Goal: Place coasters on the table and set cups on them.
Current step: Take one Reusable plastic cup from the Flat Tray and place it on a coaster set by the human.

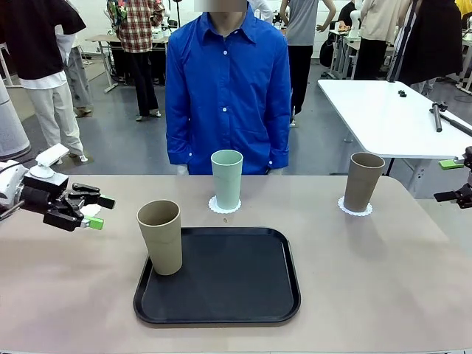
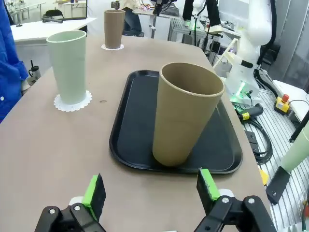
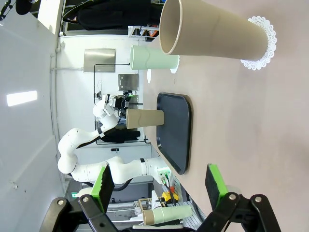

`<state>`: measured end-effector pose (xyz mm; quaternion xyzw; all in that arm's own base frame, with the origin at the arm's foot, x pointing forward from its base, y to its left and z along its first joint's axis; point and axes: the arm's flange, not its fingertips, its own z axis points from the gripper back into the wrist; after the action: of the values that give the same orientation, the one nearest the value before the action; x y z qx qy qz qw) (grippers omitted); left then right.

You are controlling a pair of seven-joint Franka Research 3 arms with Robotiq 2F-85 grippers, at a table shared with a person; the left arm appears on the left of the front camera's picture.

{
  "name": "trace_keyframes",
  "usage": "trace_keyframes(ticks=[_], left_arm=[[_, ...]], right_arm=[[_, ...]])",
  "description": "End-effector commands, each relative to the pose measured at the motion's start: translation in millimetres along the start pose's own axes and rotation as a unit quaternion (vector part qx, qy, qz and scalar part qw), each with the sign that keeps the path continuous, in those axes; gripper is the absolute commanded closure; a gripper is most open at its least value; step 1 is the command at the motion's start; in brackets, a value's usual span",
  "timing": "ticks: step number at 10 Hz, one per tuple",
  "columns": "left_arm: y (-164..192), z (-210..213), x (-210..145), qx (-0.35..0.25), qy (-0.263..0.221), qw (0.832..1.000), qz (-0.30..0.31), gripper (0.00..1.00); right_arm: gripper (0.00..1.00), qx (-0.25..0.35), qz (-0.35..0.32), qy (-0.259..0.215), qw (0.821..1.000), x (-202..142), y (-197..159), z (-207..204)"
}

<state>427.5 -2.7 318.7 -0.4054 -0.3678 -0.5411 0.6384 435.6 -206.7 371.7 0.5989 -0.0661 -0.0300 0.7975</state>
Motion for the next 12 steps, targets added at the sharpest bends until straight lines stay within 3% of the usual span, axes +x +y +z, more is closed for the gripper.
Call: trace_keyframes(ticks=[1, 2, 3, 4, 10, 12], left_arm=[[-4.1, -5.8, -6.1, -0.014, -0.039, 0.999, -0.017, 0.00], [-2.7, -4.6, -6.7, -0.062, -0.035, 0.997, -0.006, 0.00], [-2.7, -3.4, -5.7, -0.063, -0.036, 0.997, -0.001, 0.00], [-0.6, -0.6, 0.2, -0.003, -0.003, 1.000, 0.001, 0.00], [-0.6, -0.6, 0.2, -0.003, -0.003, 1.000, 0.001, 0.00], [-4.3, -4.7, -8.8, -0.039, -0.029, 0.999, -0.020, 0.00]], right_arm=[[0.00, 0.001, 0.000, 0.001, 1.000, -0.5, 0.4, 0.2], [0.00, 0.001, 0.000, 0.001, 1.000, -0.5, 0.4, 0.2], [0.00, 0.001, 0.000, 0.001, 1.000, -0.5, 0.4, 0.2], [0.00, 0.001, 0.000, 0.001, 1.000, -0.5, 0.4, 0.2], [0.00, 0.001, 0.000, 0.001, 1.000, -0.5, 0.4, 0.2], [0.00, 0.001, 0.000, 0.001, 1.000, -0.5, 0.4, 0.2]])
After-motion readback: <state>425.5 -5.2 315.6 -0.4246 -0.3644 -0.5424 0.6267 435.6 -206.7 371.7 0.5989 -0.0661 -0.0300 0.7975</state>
